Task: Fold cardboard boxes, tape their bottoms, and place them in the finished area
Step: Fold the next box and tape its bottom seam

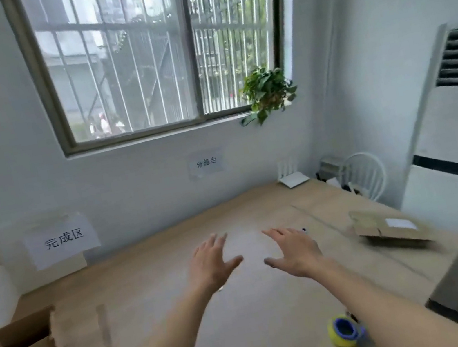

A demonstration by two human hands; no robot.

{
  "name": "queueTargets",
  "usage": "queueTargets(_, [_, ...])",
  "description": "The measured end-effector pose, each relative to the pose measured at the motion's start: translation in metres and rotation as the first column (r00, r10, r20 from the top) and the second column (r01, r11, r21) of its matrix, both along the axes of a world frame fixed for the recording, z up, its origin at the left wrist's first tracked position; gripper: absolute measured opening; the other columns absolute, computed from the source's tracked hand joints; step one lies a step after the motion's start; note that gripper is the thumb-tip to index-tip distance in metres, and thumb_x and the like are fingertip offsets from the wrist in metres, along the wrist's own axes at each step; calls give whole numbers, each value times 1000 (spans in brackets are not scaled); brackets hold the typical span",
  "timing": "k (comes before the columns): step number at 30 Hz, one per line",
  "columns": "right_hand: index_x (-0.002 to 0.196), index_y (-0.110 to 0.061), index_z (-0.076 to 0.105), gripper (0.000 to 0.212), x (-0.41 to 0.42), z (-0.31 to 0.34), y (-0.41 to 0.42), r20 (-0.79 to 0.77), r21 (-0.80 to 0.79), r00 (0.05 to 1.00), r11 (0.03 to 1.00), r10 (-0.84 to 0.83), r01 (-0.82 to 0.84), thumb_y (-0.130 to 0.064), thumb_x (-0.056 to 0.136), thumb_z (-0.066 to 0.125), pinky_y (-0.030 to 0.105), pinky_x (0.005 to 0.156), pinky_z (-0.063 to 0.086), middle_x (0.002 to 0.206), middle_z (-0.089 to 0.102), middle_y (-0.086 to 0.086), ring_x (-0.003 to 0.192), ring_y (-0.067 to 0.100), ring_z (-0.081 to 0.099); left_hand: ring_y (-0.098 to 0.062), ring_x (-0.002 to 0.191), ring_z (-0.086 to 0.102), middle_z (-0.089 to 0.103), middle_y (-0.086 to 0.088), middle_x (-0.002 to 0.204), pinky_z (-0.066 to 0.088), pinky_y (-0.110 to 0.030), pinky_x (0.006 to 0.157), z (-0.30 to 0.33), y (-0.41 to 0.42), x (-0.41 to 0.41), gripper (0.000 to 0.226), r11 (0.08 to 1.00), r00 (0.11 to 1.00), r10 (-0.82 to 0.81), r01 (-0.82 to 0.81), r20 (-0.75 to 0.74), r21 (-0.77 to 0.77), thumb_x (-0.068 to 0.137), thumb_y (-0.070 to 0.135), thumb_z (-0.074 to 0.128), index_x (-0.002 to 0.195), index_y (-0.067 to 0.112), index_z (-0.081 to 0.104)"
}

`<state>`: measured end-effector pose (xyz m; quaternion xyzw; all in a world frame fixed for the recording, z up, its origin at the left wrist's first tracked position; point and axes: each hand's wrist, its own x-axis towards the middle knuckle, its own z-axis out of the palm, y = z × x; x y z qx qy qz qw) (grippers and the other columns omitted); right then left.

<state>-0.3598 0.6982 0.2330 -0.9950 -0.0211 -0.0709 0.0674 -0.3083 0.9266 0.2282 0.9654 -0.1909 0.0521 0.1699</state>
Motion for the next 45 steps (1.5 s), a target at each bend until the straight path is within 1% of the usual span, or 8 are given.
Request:
queueTargets(8, [151, -33, 37, 74, -109, 38, -186, 22, 43, 959, 958, -283, 282, -63, 87, 59, 39, 106, 40, 150, 45, -7, 135, 22, 46, -20, 147, 33, 32, 2, 163, 30, -38, 118, 36, -211, -41, 78, 962, 960, -271, 272, 71, -6, 93, 67, 53, 157, 29, 30])
queueTargets(12, [150, -38, 37, 74, -142, 37, -269, 35, 93, 919, 917, -393, 389, -64, 85, 59, 39, 111, 36, 155, 42, -10, 139, 19, 41, -20, 143, 39, 36, 3, 160, 33, -38, 113, 37, -301, -52, 76, 926, 923, -378, 378, 74, 20, 95, 65, 52, 157, 28, 31])
queueTargets(19, [151, -42, 32, 76, -158, 16, -415, -25, 110, 833, 827, -552, 552, -70, 84, 54, 41, 114, 37, 155, 41, -13, 140, 18, 42, -23, 147, 33, 31, -2, 163, 29, -39, 116, 15, -459, -30, 78, 873, 873, -487, 487, 4, 11, 95, 63, 54, 159, 26, 28])
queueTargets(24, [149, -37, 37, 70, -128, 23, -518, -87, 57, 808, 807, -583, 588, -62, 88, 57, 38, 112, 36, 153, 44, -10, 138, 17, 43, -24, 149, 30, 27, -3, 166, 26, -43, 120, 4, -573, 15, 80, 858, 857, -514, 514, -33, -1, 94, 66, 51, 159, 29, 25])
queueTargets(27, [154, -31, 34, 76, -103, 31, -572, -97, 57, 784, 783, -613, 620, -60, 89, 57, 38, 118, 29, 158, 37, -8, 144, 18, 37, -23, 148, 32, 28, 0, 165, 27, -41, 118, 2, -630, 44, 80, 856, 856, -517, 517, -27, 1, 93, 69, 51, 159, 31, 25])
queueTargets(33, [156, -32, 30, 77, -53, 23, -654, -118, 70, 782, 780, -613, 622, -59, 90, 58, 36, 119, 29, 160, 34, -10, 146, 16, 35, -24, 145, 37, 32, 0, 163, 29, -40, 117, -10, -705, 94, 80, 865, 864, -502, 502, -33, -1, 93, 68, 53, 158, 29, 27])
queueTargets(42, [152, -37, 33, 75, 71, -66, -763, -255, 132, 797, 797, -548, 590, -64, 86, 56, 39, 108, 39, 155, 40, -9, 138, 19, 44, -25, 146, 35, 31, -4, 164, 28, -39, 118, -93, -791, 192, 80, 915, 907, -387, 400, -163, 52, 93, 69, 50, 158, 29, 27])
queueTargets(45, [154, -34, 31, 77, 127, -115, -809, -340, 143, 811, 826, -476, 545, -62, 88, 58, 41, 110, 40, 159, 35, -7, 142, 21, 40, -24, 146, 36, 34, -3, 162, 27, -38, 118, -138, -819, 231, 79, 933, 917, -323, 350, -234, 80, 92, 68, 53, 157, 29, 28])
